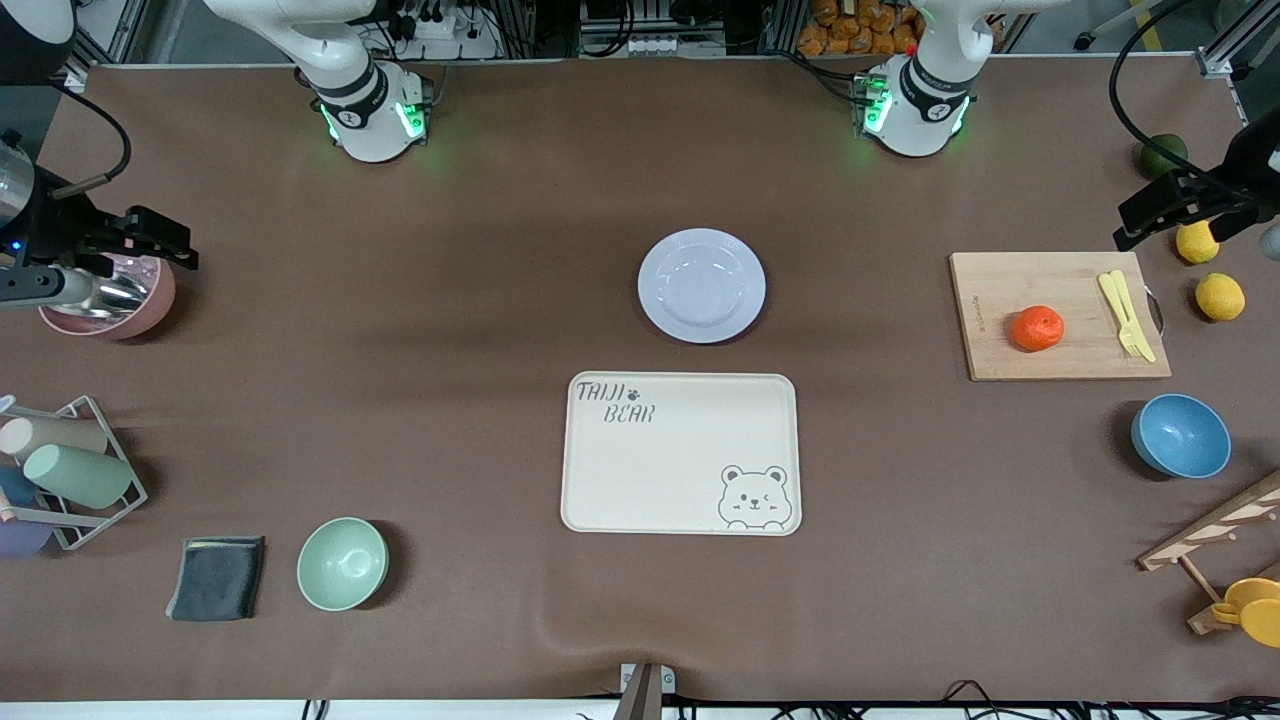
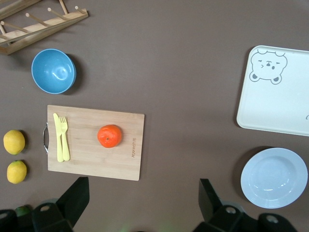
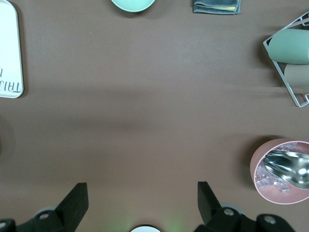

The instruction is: Place orange and plate with both arms

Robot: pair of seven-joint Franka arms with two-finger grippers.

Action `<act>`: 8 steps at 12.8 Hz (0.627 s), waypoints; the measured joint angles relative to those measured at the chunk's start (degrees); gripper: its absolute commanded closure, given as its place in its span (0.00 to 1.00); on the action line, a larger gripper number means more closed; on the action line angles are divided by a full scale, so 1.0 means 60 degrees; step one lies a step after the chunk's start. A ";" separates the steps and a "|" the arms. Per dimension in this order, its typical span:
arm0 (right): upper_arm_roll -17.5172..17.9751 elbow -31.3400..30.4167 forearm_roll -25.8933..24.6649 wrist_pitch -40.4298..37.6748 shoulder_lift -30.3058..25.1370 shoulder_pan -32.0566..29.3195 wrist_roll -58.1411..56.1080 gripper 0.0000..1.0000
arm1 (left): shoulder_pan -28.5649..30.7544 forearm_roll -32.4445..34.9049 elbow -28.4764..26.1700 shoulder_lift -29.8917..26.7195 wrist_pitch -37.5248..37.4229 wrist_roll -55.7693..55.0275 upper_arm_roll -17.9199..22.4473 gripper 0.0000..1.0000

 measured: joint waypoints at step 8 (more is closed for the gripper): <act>0.0004 -0.0010 0.0000 -0.0002 0.0005 0.0002 0.0003 0.00 | 0.0248 0.0117 -0.0780 0.0546 0.0721 0.0000 0.0058 0.00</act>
